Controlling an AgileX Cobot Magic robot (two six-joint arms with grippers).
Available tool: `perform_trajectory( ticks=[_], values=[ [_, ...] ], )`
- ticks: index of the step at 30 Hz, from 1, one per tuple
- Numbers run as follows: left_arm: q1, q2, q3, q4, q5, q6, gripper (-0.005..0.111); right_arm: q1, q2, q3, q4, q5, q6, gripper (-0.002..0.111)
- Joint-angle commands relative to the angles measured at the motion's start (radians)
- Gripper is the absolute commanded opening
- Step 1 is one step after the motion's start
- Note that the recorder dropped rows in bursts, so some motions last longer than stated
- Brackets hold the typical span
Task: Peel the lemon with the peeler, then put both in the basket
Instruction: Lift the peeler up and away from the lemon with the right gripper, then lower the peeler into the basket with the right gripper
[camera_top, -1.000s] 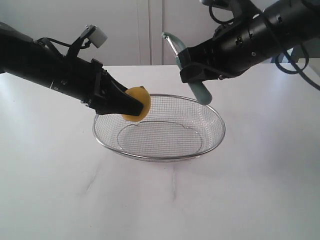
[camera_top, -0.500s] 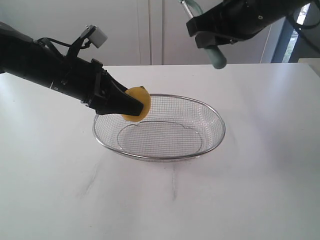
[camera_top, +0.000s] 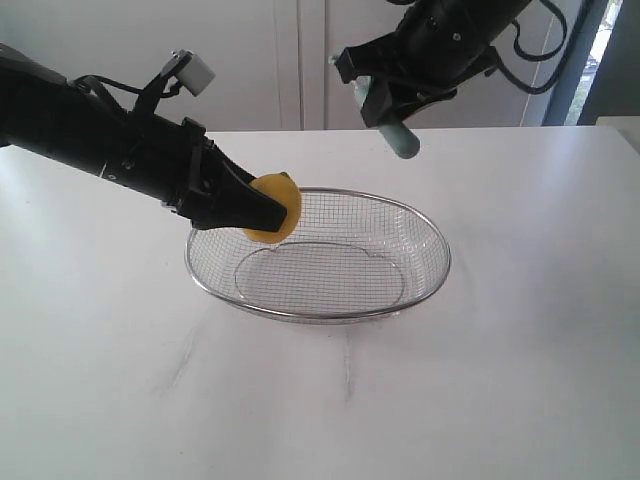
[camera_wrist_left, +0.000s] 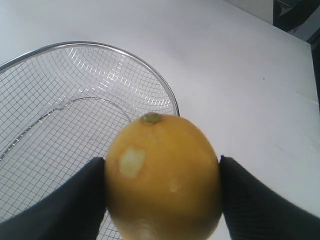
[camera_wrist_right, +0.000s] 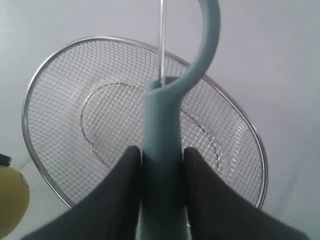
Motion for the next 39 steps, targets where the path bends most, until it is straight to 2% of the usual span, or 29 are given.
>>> perform_trajectory(
  ticks=[1, 7, 16, 23, 39],
  values=[
    [0.003, -0.010, 0.005, -0.030, 0.021, -0.001, 0.000, 0.001, 0.037, -0.010, 0.001, 0.032, 0.018, 0.000],
    [0.003, -0.010, 0.005, -0.030, 0.021, -0.001, 0.000, 0.001, 0.098, -0.006, 0.001, 0.045, 0.018, 0.000],
    [0.003, -0.010, 0.005, -0.030, 0.021, -0.001, 0.000, 0.071, 0.188, -0.006, -0.002, 0.084, 0.018, 0.000],
    [0.003, -0.010, 0.005, -0.030, 0.021, -0.001, 0.000, 0.079, 0.211, 0.030, -0.019, 0.126, 0.018, 0.000],
    [0.003, -0.010, 0.005, -0.030, 0.021, -0.001, 0.000, 0.079, 0.220, 0.131, -0.043, -0.029, -0.068, 0.000]
  ],
)
